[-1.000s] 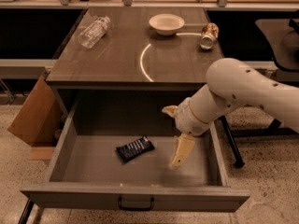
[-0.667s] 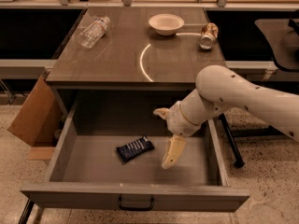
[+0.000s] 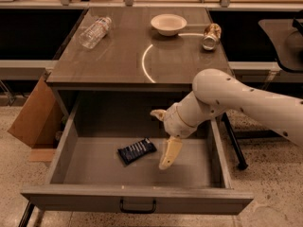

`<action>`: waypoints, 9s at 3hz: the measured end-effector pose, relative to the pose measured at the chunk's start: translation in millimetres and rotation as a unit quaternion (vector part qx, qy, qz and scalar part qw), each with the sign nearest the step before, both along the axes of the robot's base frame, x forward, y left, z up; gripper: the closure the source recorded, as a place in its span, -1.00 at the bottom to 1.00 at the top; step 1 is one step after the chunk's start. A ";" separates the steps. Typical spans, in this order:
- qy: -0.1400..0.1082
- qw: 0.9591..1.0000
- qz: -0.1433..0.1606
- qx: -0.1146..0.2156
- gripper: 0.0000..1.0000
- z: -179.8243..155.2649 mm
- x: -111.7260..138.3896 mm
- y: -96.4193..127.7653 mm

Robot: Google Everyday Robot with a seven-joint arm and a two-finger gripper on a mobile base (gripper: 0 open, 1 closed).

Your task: Pick rxbar blueberry from top drawer and place on counter

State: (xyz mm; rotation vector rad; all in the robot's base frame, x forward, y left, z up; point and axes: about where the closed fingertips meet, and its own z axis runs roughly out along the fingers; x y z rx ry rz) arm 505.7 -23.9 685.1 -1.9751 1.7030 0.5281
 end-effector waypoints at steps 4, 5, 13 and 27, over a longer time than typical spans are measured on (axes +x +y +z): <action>0.020 0.995 0.085 -0.045 -1.00 -68.7 23.1 69.2; 0.031 0.994 0.087 -0.052 -1.00 -79.1 25.6 71.3; -0.115 0.992 0.039 -0.031 1.00 61.9 27.9 -10.4; -0.153 0.971 -0.140 0.115 -1.00 211.2 191.6 -100.9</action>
Offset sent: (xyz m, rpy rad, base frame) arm 0.0323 0.0593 -0.0593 -0.0768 0.0004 0.1449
